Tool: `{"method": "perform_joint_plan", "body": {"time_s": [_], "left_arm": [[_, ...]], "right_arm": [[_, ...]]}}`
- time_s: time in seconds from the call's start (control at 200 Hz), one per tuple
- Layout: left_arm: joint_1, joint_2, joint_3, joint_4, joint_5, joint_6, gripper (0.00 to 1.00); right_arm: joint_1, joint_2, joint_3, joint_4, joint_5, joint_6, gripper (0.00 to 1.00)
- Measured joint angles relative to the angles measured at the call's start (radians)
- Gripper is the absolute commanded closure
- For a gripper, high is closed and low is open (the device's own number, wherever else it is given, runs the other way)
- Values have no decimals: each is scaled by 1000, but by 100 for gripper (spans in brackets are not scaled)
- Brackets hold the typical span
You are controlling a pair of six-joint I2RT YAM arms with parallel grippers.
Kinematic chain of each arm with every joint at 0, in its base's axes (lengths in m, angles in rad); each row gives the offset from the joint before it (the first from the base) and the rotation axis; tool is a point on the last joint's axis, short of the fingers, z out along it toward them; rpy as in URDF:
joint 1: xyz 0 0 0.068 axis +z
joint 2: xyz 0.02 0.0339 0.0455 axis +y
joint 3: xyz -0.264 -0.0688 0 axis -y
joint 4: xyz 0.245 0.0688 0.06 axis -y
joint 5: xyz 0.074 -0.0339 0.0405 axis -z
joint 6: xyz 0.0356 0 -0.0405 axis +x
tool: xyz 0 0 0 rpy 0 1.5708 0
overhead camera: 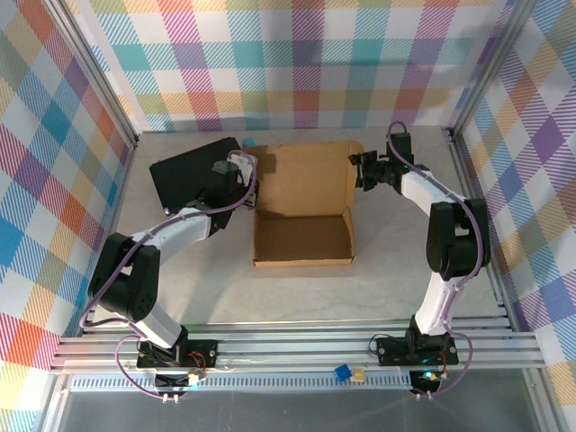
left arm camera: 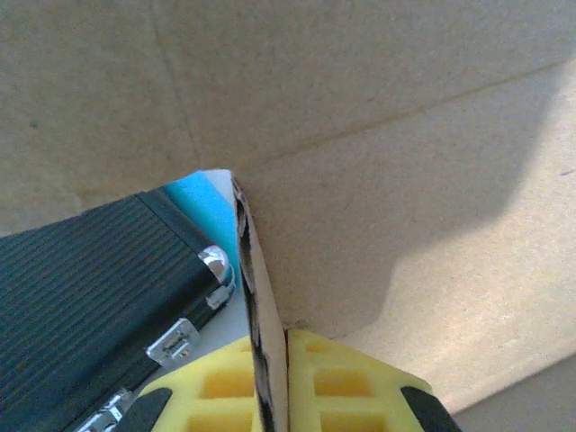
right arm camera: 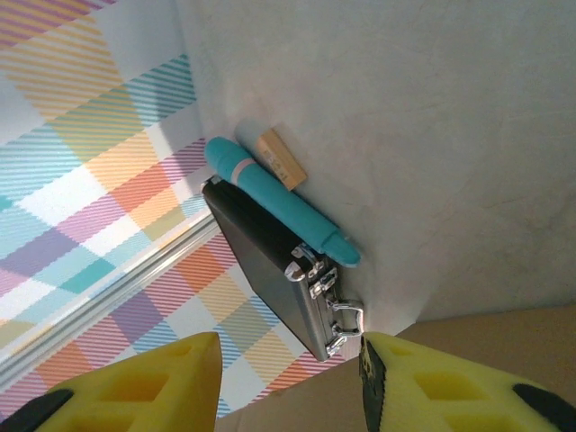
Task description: Fold the paper box
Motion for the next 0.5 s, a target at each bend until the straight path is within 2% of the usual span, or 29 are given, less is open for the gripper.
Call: {"method": "perform_joint_plan", "body": {"time_s": [0.175,0.5], "left_arm": [[-19,41,37,25,-82,-43,100],[-42,72,39,73,-184,-124,100]], "right_arm": [[6,-67,-38,25,-1,-95,67],[7,-153,-196,30,-12,-250,67]]}}
